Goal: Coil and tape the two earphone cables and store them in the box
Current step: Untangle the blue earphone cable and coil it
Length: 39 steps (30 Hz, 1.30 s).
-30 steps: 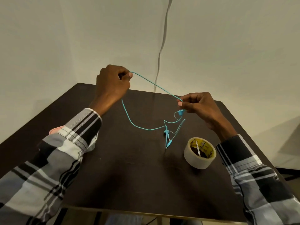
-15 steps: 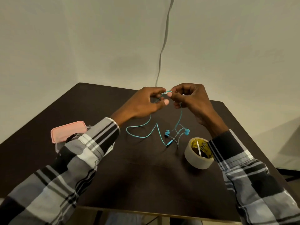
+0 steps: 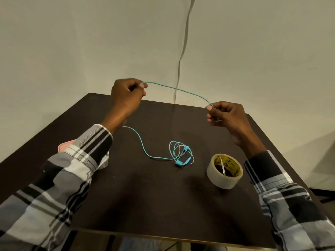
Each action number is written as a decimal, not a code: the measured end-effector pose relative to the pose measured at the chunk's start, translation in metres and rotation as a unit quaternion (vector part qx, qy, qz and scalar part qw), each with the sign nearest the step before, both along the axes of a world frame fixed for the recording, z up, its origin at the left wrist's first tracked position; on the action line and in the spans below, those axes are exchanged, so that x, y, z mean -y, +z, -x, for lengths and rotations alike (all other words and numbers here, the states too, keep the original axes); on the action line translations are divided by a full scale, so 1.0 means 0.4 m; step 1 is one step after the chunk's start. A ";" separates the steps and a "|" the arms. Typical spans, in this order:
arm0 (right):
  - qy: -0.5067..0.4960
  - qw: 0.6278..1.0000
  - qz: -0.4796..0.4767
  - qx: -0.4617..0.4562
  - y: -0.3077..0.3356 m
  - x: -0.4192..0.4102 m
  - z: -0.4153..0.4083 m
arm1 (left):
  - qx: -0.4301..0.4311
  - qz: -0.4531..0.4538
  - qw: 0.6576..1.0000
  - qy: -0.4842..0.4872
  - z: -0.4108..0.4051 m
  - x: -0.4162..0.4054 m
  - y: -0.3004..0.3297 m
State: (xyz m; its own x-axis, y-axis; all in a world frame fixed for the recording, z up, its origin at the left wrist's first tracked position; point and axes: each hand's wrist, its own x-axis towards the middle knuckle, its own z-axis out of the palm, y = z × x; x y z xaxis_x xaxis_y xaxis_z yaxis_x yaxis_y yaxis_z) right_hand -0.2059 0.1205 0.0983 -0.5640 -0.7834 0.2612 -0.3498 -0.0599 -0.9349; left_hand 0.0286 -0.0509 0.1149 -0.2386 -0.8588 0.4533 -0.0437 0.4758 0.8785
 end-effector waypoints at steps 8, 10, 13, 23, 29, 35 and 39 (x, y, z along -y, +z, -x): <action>0.035 0.998 0.011 -0.056 0.042 0.005 -0.053 | 0.135 0.015 0.986 -0.096 0.027 -0.054 -0.051; 0.053 0.996 0.001 -0.072 0.044 0.004 -0.062 | 0.127 0.029 0.981 -0.143 0.048 -0.096 -0.039; 0.064 0.993 -0.005 -0.101 0.041 0.007 -0.075 | 0.108 0.007 0.965 -0.241 0.080 -0.151 -0.032; 0.034 0.987 -0.011 -0.158 0.065 -0.037 -0.038 | 0.079 -0.058 0.961 -0.259 0.066 -0.141 -0.046; 0.053 0.978 -0.078 -0.186 0.111 -0.051 -0.016 | 0.055 -0.041 0.974 -0.217 0.042 -0.116 -0.029; 0.132 0.979 -0.039 -0.147 0.123 -0.007 -0.111 | 0.113 0.068 0.963 -0.236 0.089 -0.145 0.027; 0.102 0.981 -0.006 -0.167 0.132 -0.003 -0.120 | 0.091 0.055 0.966 -0.235 0.080 -0.135 0.054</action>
